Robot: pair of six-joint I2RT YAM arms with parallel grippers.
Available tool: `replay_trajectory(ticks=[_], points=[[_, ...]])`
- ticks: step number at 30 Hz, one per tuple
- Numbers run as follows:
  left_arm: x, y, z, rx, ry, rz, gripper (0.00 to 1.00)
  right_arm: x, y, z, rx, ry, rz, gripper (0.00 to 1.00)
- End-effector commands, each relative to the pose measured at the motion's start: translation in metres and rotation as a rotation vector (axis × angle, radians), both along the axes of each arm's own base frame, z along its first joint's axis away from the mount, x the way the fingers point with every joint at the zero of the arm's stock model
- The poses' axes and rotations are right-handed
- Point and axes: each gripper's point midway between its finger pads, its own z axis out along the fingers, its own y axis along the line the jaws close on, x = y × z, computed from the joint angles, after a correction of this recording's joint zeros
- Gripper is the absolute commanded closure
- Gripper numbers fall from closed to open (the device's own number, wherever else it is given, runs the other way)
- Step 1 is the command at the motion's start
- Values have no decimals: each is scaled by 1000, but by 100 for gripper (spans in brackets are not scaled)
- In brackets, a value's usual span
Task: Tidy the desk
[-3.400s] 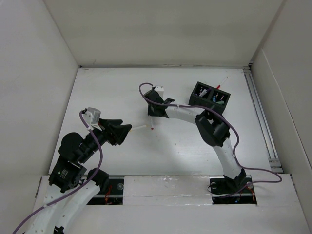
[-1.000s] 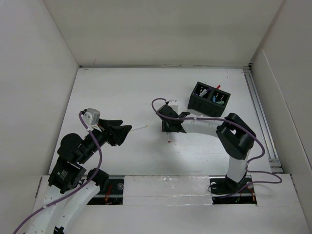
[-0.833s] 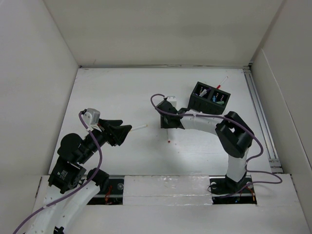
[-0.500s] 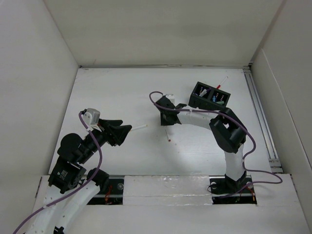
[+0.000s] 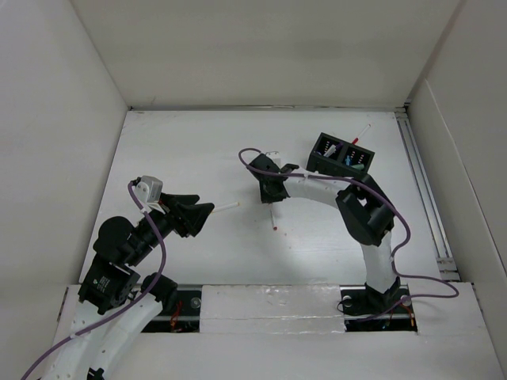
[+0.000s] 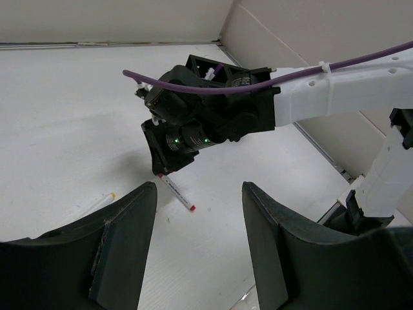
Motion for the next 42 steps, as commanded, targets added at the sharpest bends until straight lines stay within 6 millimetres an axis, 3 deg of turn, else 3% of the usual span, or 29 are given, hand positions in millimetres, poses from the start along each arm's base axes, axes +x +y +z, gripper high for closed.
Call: replay_trajectory(ticks=[1, 2, 5, 8, 10, 14, 15, 16, 21, 23, 26, 27, 30, 32, 33, 36, 39, 42], points=[[0, -1, 10, -15, -49, -10, 48, -4, -18, -22, -87, 54, -5, 76], [-1, -1, 10, -16, -48, -10, 48, -4, -19, -24, -89, 54, -5, 86], [0, -1, 9, -12, -44, -10, 48, -4, -18, -24, -86, 54, -3, 99], [0, -1, 10, -15, -49, -7, 48, -2, -20, -21, -87, 37, -4, 100], [2, -1, 9, -11, -44, -5, 48, 3, -15, -4, -43, -9, -15, 100], [2, -1, 9, -11, -44, -2, 48, 10, -8, 41, 102, -145, -46, 100], [2, -1, 8, -8, -39, -5, 48, 12, -7, 71, 235, -230, -61, 100], [2, -1, 8, -8, -39, -7, 48, 13, -7, 88, 263, -258, -61, 100], [1, -1, 9, -11, -44, -8, 48, 13, -15, 143, 433, -417, -101, 100], [0, -1, 10, -12, -47, -10, 48, 10, -27, 163, 467, -489, -130, 100], [0, -1, 10, -14, -50, -10, 48, 22, -53, 196, 510, -597, -220, 100], [0, -1, 9, -13, -45, -10, 48, 24, -63, 218, 539, -654, -254, 100], [1, -2, 9, -11, -44, -10, 48, 44, -113, 262, 540, -834, -408, 100], [1, -2, 8, -12, -44, -10, 48, 58, -155, 279, 511, -926, -517, 100], [1, -2, 8, -9, -42, -10, 48, 64, -167, 292, 528, -971, -551, 100], [1, -1, 8, -11, -41, -7, 48, 81, -201, 305, 470, -1040, -622, 100], [2, -2, 6, -8, -35, -5, 48, 104, -224, 300, 351, -1053, -687, 100], [3, -1, 6, -8, -35, -1, 48, 121, -232, 289, 275, -1048, -708, 100]])
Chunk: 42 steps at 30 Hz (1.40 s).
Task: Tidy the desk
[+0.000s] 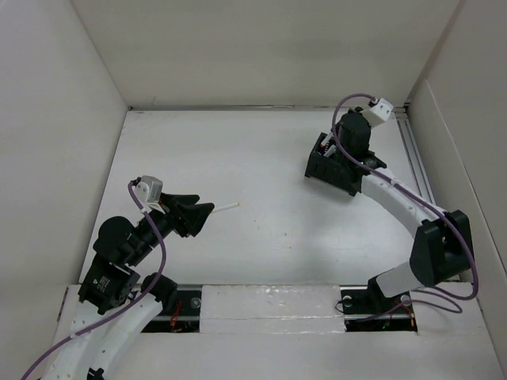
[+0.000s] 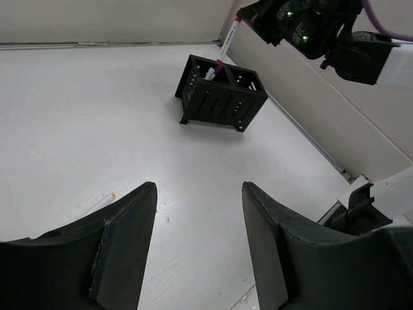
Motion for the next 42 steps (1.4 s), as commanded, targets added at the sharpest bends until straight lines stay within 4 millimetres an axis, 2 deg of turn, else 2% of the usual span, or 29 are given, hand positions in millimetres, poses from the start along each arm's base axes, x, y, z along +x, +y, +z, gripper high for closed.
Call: replay_trajectory(ticks=[1, 8, 9, 14, 15, 18, 22, 23, 25, 26, 27, 31, 32, 33, 34, 35, 36, 37, 40, 42], points=[[4, -1, 5, -6, -32, 0, 48, 13, -20, 19, -49, -47, -95, 100], [8, -2, 1, 3, -14, 6, 49, 33, -28, 2, -138, -12, -150, 100], [8, -2, 1, 5, -11, 8, 49, 35, -28, -6, -147, 7, -158, 100], [9, -2, 2, 1, -12, 14, 49, 28, -24, -26, -151, 20, -160, 100], [10, -2, 0, 5, -5, 11, 49, 25, -20, -36, -141, 30, -155, 96], [10, -2, 1, 6, -6, 11, 49, 22, -11, -39, -136, 24, -145, 93], [9, -2, 0, 6, -5, 11, 49, 19, -8, -45, -133, 35, -146, 82], [9, -2, 1, 5, -7, 9, 49, 17, -2, -43, -132, 31, -136, 73], [9, -1, 1, 3, -11, 14, 49, 14, 2, -41, -143, 30, -137, 65], [9, -2, 2, 3, -11, 13, 49, 12, 8, -38, -142, 24, -126, 58], [9, -1, 1, 4, -9, 14, 49, 10, 12, -35, -142, 19, -117, 57], [7, -1, 3, -1, -20, 11, 48, 0, 42, -16, -130, -9, -29, 47], [7, -1, 4, -2, -21, 10, 49, -4, 56, -11, -127, -15, 6, 47], [7, -1, 2, 0, -17, 9, 49, -7, 65, -8, -128, -9, 34, 53], [6, -1, 4, -2, -21, 8, 49, -8, 82, -6, -126, -8, 114, 59], [6, -1, 4, -2, -21, 6, 49, -12, 103, -6, -126, -4, 185, 77], [5, -1, 5, -5, -26, 5, 49, -15, 120, -6, -130, 19, 249, 90], [5, -1, 5, -6, -28, 6, 49, -16, 143, -15, -122, 46, 336, 98], [4, 0, 6, -7, -30, 5, 49, -31, 195, -48, -99, 156, 447, 100], [2, 1, 9, -13, -41, 7, 49, -41, 219, -66, -97, 188, 503, 100]])
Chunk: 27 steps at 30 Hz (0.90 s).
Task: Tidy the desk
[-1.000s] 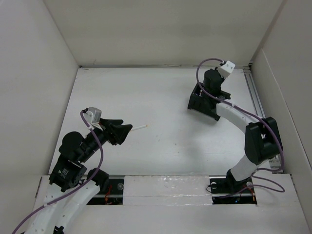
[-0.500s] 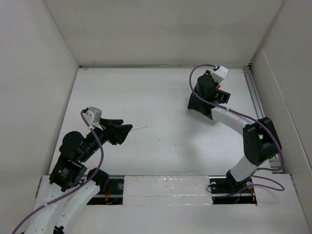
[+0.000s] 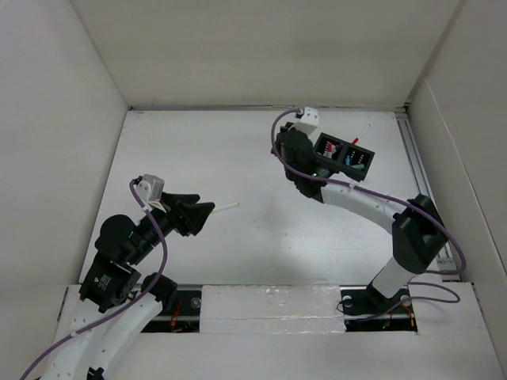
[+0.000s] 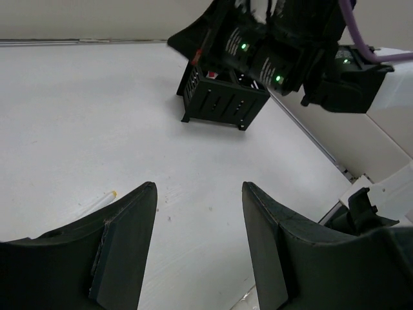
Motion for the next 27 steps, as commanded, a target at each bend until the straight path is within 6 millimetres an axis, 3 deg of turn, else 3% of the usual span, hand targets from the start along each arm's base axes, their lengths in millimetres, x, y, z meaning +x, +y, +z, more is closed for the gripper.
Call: replay_trajectory(ticks=[1, 5, 7, 10, 12, 14, 19, 27], points=[[-1, 3, 12, -22, -56, 8, 49, -30, 65, -43, 22, 136, 182, 100], [-3, 9, 18, -36, -74, 36, 49, -57, 111, -93, 50, 276, 317, 100], [-4, 15, 23, -55, -95, 68, 49, -72, 129, -108, 78, 352, 395, 98], [-8, 24, 30, -82, -121, 104, 49, -94, 151, -126, 103, 432, 498, 87], [-12, 28, 36, -98, -145, 110, 49, -111, 164, -136, 91, 461, 552, 73], [-13, 29, 37, -102, -152, 113, 49, -122, 172, -144, 83, 491, 577, 59], [-11, 22, 33, -85, -136, 83, 49, -135, 181, -179, 88, 579, 601, 39], [-11, 19, 32, -80, -132, 68, 49, -125, 186, -201, 51, 620, 553, 38]])
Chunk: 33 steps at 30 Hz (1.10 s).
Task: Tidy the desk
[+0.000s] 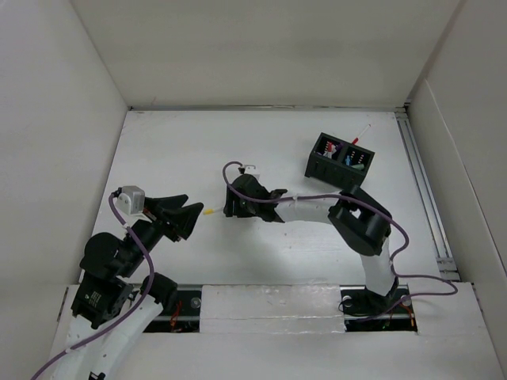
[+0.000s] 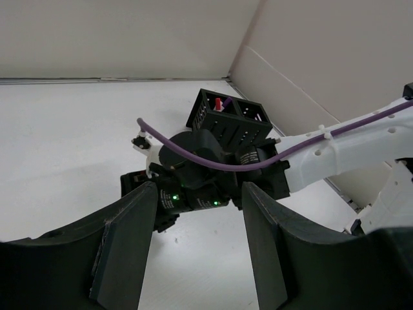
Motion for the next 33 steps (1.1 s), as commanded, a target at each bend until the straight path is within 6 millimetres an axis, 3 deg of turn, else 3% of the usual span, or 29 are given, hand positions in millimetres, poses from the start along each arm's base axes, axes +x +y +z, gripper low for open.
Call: replay_trajectory(ticks=[1, 2, 8, 10, 14, 19, 25, 29, 33], points=[[1, -3, 8, -12, -28, -13, 49, 18, 18, 22, 42, -33, -38, 38], [2, -3, 8, -13, -30, -11, 49, 19, 18, 13, 20, -23, -45, 38], [2, -5, 6, -7, -24, -18, 49, 38, 26, 10, 23, -33, -96, 36], [1, -6, 6, -6, -23, -26, 49, 44, 24, -2, -16, -36, -118, 38], [0, -5, 7, -8, -29, -24, 49, 55, 8, -20, -158, -59, -159, 50], [-1, -4, 8, -11, -33, -23, 49, 67, -10, -36, -337, -98, -162, 53], [0, -4, 7, -11, -29, -22, 48, 63, -19, -45, -409, -88, -132, 70], [1, -4, 7, -10, -28, -18, 49, 60, -36, -52, -452, -123, -134, 78], [2, -5, 6, -7, -23, -18, 49, 54, -55, -43, -484, -168, -109, 84]])
